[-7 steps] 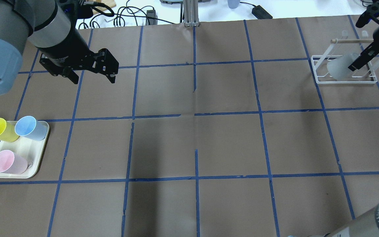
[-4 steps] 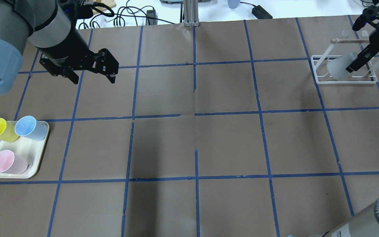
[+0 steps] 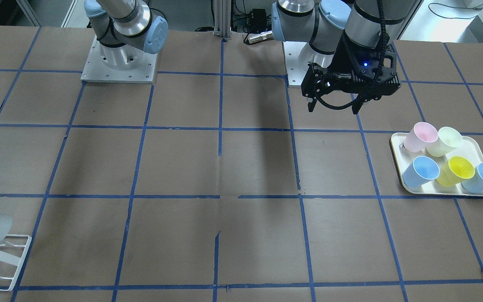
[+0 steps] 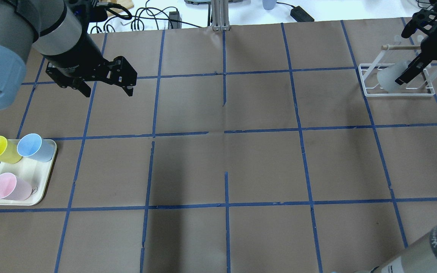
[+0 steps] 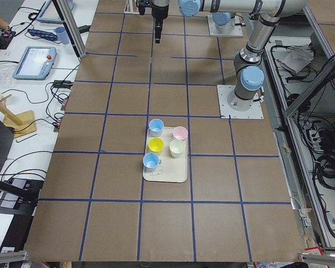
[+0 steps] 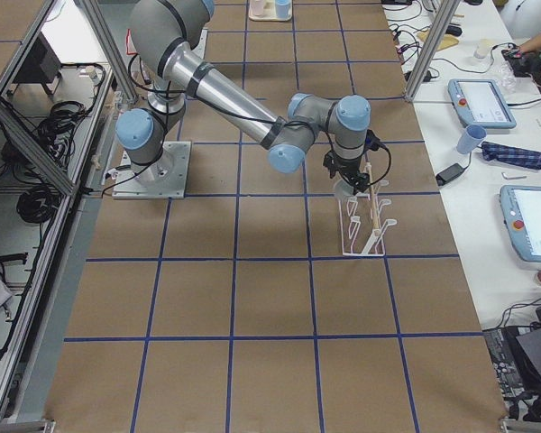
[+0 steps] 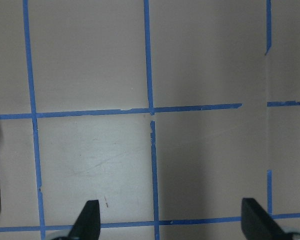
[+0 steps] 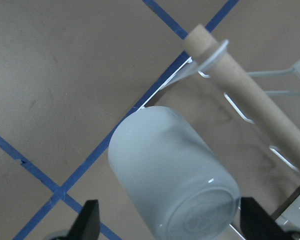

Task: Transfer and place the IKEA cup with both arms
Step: 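Close the right gripper on the white cup's base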

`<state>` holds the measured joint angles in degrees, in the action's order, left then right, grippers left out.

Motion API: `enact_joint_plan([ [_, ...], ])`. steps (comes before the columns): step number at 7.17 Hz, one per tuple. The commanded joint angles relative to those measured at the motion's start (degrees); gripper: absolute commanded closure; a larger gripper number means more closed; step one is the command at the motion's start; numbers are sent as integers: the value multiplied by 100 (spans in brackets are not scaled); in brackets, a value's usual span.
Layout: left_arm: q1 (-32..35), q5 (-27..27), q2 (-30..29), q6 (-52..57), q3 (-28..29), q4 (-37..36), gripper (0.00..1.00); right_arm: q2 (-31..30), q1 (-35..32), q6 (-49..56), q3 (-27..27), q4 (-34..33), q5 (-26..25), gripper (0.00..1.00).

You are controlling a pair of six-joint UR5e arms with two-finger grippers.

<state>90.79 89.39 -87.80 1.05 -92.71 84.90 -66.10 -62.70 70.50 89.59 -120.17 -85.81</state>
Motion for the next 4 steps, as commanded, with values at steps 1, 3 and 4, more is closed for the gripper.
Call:
enact_joint_plan([
  [1, 0, 0, 0, 0, -1, 0, 0, 70, -6, 17, -3, -7, 3, 0],
  [3, 0, 9, 0, 0, -1, 0, 0, 106, -6, 8, -3, -24, 3, 0],
  [4, 0, 9, 0, 0, 8, 0, 0, 106, -6, 17, -11, -24, 3, 0],
])
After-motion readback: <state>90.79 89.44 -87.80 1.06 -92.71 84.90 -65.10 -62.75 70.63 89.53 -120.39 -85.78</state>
